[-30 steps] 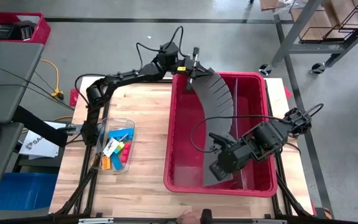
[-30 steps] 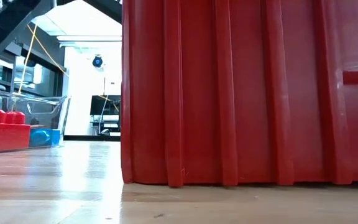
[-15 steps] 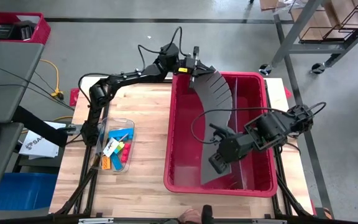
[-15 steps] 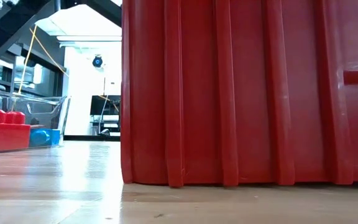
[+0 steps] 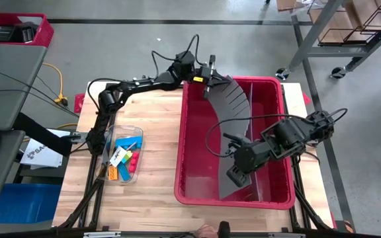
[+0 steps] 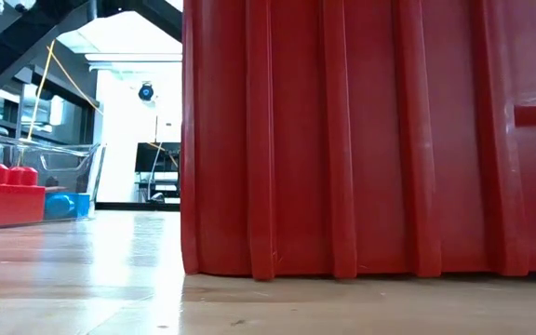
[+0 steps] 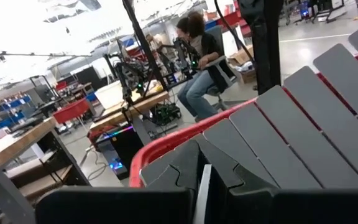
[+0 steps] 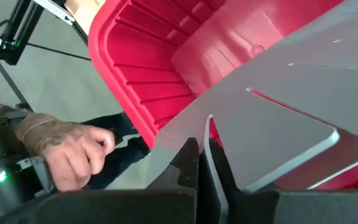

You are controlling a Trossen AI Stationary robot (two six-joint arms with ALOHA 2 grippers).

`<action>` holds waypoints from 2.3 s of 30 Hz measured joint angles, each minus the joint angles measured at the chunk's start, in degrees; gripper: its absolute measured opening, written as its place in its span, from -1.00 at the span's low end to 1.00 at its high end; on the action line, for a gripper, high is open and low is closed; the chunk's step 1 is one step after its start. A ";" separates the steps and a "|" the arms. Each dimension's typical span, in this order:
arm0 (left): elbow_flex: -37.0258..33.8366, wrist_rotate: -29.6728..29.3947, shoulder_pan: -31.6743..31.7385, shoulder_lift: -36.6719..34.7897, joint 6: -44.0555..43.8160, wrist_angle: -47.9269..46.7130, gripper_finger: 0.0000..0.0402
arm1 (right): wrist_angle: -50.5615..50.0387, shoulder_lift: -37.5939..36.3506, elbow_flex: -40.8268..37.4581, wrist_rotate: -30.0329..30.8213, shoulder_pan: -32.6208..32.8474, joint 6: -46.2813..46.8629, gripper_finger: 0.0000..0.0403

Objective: Sort Items/Unsort Items

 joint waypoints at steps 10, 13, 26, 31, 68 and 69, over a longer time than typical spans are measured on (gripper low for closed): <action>0.07 -0.61 -0.03 0.89 -0.73 0.03 -1.00 | -0.01 0.29 -0.48 1.10 -0.41 -0.39 -1.00; 0.07 -0.75 -0.02 0.89 -0.86 1.35 -1.00 | -0.01 0.48 -0.48 1.26 -0.37 -0.86 -1.00; 0.04 -4.22 -1.30 1.13 -0.77 4.82 -1.00 | 0.17 0.89 -2.39 3.24 0.04 -2.36 -1.00; 0.04 -4.18 -1.02 1.13 -3.41 5.60 -1.00 | 0.07 -2.49 -11.12 0.72 1.71 3.61 -1.00; 0.04 -4.17 -1.35 1.13 -3.86 3.90 -1.00 | -0.13 -2.07 -4.96 3.00 0.95 9.85 -1.00; 0.04 -4.32 -1.35 1.13 -3.87 3.84 -1.00 | -0.12 -2.10 -4.96 3.29 0.73 9.24 -1.00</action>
